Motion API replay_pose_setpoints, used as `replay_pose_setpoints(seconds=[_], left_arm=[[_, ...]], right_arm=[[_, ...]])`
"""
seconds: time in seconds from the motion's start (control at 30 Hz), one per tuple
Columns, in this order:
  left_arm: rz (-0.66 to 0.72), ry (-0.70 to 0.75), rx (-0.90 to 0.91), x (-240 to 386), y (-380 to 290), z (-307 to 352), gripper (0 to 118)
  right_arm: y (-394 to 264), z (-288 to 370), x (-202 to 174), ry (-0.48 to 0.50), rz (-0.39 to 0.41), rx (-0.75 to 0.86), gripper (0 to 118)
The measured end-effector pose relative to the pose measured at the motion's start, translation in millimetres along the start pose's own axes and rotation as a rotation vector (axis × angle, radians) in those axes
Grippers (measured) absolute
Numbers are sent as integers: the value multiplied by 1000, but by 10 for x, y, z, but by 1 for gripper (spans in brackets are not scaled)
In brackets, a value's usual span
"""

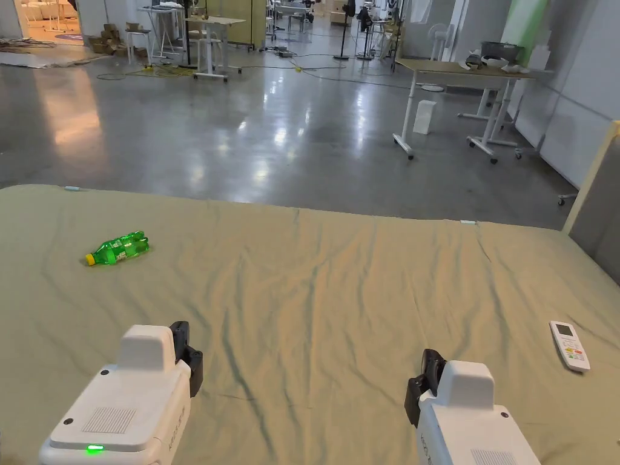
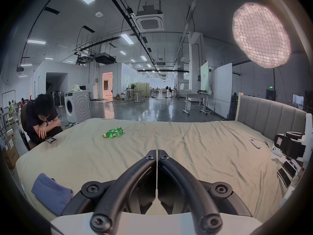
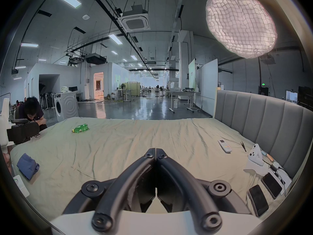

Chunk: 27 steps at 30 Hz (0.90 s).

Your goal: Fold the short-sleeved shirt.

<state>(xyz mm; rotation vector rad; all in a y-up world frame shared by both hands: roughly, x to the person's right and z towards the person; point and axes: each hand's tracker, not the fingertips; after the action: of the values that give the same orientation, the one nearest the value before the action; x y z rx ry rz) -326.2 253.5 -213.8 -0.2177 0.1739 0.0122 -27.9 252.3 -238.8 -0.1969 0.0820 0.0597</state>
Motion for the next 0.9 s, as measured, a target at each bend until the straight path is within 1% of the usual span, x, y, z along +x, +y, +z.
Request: replay_pose_setpoints(seconds=[0.17, 0.2, 0.23, 0.27, 0.3, 0.33, 0.37, 0.4, 0.43, 0.47, 0.5, 0.63, 0.73, 0.8, 0.9], left_arm=[[-5, 0, -5, -42, -10, -11, 1], [-7, 0, -5, -50, -10, -12, 1], [-4, 3, -1, -56, -8, -13, 5], [-2, 7, 2, -31, 8, 2, 13], [-1, 13, 3, -32, 14, 1, 31], [-2, 17, 4, -33, 19, -3, 43], [-5, 20, 1, -35, 26, -12, 50], [-10, 24, -1, -15, 56, 6, 50], [-13, 29, 1, -12, 58, 8, 67], [-19, 36, 10, -10, 59, 14, 74], [-24, 36, 17, -9, 62, 20, 75], [-33, 36, 4, -11, 73, 4, 76], [-23, 38, 0, -38, 77, -53, 85], [-9, 33, 9, -65, 72, -56, 88], [0, 18, 9, -76, 80, -55, 88]], right_arm=[[2, -20, 14, 2, 11, 3, 1], [-1, -29, 16, 2, 11, 5, 8], [-2, -38, 16, -2, 6, 6, 19], [-2, -47, 16, -5, 1, 4, 30], [-2, -49, 18, -9, -4, 1, 40], [-4, -58, 18, -7, -7, -1, 44], [-7, -68, 18, -5, -9, -5, 46], [-5, -70, 15, -1, -9, -7, 46], [5, -60, 11, 1, -8, -8, 53], [5, -59, 0, -1, -6, -6, 61], [1, -61, -11, -4, -1, -1, 70], [-16, -92, -32, -6, 15, 12, 82], [-11, -96, -42, -1, 13, 21, 96], [3, -90, -53, 8, 11, 30, 105], [43, -56, -64, 28, 6, 42, 111]])
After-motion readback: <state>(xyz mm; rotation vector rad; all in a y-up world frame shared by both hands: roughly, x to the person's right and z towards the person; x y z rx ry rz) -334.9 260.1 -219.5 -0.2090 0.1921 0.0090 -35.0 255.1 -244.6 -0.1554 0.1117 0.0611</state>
